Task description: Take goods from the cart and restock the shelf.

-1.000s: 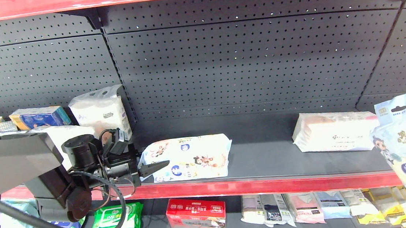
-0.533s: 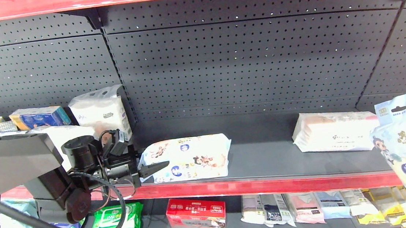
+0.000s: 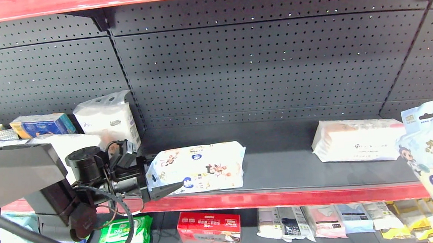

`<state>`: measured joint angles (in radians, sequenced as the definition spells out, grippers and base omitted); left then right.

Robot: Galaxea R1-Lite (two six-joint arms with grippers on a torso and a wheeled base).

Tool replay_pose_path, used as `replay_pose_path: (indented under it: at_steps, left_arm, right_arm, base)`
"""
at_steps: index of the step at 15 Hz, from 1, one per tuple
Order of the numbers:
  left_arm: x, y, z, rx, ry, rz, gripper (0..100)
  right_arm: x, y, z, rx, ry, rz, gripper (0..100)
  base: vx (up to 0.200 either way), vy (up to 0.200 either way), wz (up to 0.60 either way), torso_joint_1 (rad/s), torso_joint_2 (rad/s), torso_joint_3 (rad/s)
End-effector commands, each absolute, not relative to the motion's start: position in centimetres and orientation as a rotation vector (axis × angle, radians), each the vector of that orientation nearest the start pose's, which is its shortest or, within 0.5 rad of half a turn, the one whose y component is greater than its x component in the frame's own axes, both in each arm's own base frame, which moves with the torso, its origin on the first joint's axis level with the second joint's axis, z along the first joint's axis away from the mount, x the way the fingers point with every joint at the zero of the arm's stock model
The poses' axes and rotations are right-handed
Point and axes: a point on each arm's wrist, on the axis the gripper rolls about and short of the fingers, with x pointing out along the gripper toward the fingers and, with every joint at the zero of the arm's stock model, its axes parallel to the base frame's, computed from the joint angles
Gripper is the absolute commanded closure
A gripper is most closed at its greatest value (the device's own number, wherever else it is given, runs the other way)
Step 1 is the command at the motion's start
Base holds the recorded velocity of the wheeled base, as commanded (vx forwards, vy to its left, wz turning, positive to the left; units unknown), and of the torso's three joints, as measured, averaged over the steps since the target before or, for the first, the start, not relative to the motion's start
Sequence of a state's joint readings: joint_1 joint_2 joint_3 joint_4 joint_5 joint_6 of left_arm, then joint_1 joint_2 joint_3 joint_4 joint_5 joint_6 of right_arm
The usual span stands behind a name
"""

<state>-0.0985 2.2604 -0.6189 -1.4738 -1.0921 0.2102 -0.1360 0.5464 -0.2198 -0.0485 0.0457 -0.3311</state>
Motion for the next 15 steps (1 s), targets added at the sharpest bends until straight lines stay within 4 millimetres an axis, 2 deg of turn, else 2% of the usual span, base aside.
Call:
replay_pose_path:
  at_steps: [1, 7, 15]
  left_arm:
    - [33.9, -5.3, 3.9, 0.101, 0.017, -1.196, 0]
    - [33.6, -5.3, 6.5, 0.041, -0.019, -1.192, 0]
    - [33.3, -5.1, 8.7, 0.053, -0.067, -1.194, 0]
  right_arm:
    - [3.1, -0.3, 14.3, -0.304, 0.286, -0.044, 100]
    - [3.2, -0.3, 14.1, -0.300, 0.295, -0.038, 100]
    - [3.1, -0.3, 14.1, -0.301, 0.292, -0.038, 100]
  base:
    - [0.000, 0.000, 0.00, 0.000, 0.00, 0.000]
    - [0.000, 0.000, 0.00, 0.000, 0.00, 0.000]
    - [0.000, 0.000, 0.00, 0.000, 0.00, 0.000]
